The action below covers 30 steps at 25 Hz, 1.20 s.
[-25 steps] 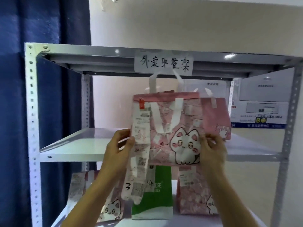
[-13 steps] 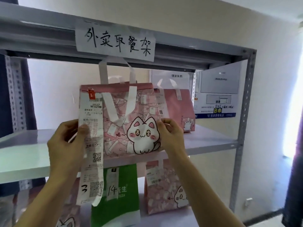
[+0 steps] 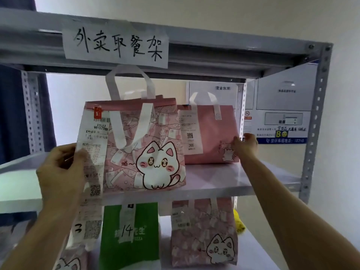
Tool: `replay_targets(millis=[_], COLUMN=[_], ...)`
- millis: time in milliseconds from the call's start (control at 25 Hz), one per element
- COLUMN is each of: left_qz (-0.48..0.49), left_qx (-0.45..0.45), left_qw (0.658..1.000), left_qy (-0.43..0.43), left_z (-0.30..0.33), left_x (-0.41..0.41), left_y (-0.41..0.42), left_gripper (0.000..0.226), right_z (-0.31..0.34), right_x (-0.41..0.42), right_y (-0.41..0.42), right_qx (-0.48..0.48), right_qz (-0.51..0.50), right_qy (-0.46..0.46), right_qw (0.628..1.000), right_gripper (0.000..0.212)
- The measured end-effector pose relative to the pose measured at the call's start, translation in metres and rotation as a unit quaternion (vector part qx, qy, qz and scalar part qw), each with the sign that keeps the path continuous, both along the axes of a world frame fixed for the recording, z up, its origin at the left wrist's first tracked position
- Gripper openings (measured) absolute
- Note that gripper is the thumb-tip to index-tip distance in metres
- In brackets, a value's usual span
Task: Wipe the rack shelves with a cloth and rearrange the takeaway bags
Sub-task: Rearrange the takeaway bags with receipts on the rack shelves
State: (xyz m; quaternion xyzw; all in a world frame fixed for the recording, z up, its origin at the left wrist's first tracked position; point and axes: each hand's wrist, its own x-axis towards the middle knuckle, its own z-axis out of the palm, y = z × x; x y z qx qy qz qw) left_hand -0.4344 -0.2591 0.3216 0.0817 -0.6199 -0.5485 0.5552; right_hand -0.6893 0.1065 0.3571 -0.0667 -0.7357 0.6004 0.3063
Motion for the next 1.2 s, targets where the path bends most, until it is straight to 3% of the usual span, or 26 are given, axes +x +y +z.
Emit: replay_targets(millis=[120,240,320,480,640,800,1000,1200], left_qz=[0.019,0.035,0.043,0.039,0.022,-0.008,-0.053,-0.098], left_qx=[0.008,0.0,0.002,-0.001,-0.012,-0.011,-0.008,-0.002], left_qw=[1.0,0.999,0.999,0.999,1.0,1.0,0.998,0.995], left_qy=[0.003,0.006,0.007,0.012,0.009,0.015,0.03,0.036], left_z=[0.001,-0.002,-0.003,-0.002,-0.004,0.0,-0.005,-0.009], left_x=[0.0,0.001,0.001,-0.001,-0.003,-0.007,-0.01,-0.011], left_y=[0.006,0.01,0.011,0.013,0.015,0.014,0.016,0.02], left_gripper=[0.008,0.011,0.01,0.009,0.007,0.012,0.02,0.019], right_z=[0.005,0.005,0.0,-0.003,-0.006,-0.011,-0.01,-0.019], right_x=[-0.024,-0.031,-0.031,-0.012,0.022,0.062,0.121,0.182], right_y=[0.007,0.004,0.005,0.011,0.022,0.036,0.051,0.073], right_qx=[-0.007,-0.017,-0.021,-0.029,-0.057,-0.054,-0.077,-0.101], right_qz=[0.067,0.075,0.057,0.046,0.018,-0.047,-0.064,-0.114], right_qy=[-0.007,0.014,0.033,0.069,0.133,0.162,0.205,0.216], right_qw=[0.998,0.997,0.998,0.996,0.989,0.984,0.974,0.964], right_gripper=[0.065,0.066,0.053,0.008,0.007,0.022,0.01,0.018])
